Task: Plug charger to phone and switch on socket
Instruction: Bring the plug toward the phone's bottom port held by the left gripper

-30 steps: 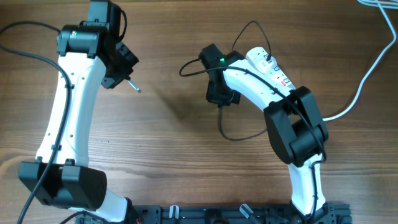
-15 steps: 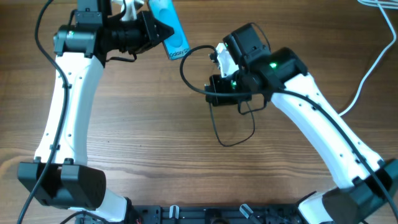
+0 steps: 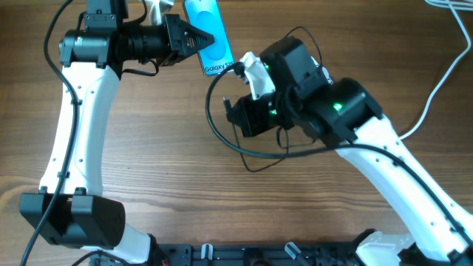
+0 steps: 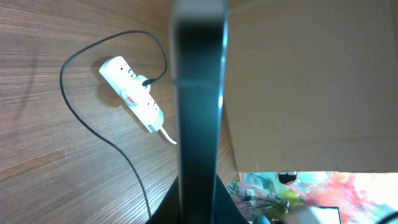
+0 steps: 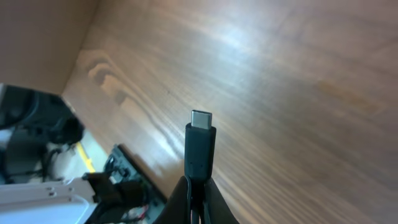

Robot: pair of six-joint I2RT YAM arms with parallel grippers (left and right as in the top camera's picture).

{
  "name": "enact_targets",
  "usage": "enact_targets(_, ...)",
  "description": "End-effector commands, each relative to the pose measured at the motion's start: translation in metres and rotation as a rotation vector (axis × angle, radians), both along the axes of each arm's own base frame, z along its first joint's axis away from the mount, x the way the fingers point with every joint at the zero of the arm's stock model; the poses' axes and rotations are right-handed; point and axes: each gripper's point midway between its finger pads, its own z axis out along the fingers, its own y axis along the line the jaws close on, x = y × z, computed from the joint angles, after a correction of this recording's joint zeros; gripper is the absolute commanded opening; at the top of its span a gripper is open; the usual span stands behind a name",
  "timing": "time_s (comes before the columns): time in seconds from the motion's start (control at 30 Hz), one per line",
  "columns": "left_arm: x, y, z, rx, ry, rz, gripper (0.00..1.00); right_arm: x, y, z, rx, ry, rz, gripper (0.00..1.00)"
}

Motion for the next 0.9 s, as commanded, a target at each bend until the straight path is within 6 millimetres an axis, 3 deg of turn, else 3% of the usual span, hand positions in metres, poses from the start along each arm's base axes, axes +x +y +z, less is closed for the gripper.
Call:
enact_targets(0.0, -0.013, -0.008, 0.021, -0.096, -0.039, -0.098, 0.04, 0.004, -0.003, 0.004, -0.031, -0.058, -0.032, 0.05)
enact_targets(0.2, -0.015, -0.009, 0.022, -0.12, 0.01, -0.09, 0.04, 0.007, 0.01, 0.013, 0.01, -0.097, -0.026, 0.05)
enact_targets(0.53, -0.015, -0.009, 0.022, -0.118, 0.006, -0.09, 0.04, 0.028, 0.003, 0.018, -0.021, -0.182, -0.11, 0.05)
enact_targets(0.87, -0.018, -0.01, 0.02, -0.112, 0.008, -0.101, 0.04, 0.03, 0.002, 0.019, -0.023, -0.192, -0.122, 0.05)
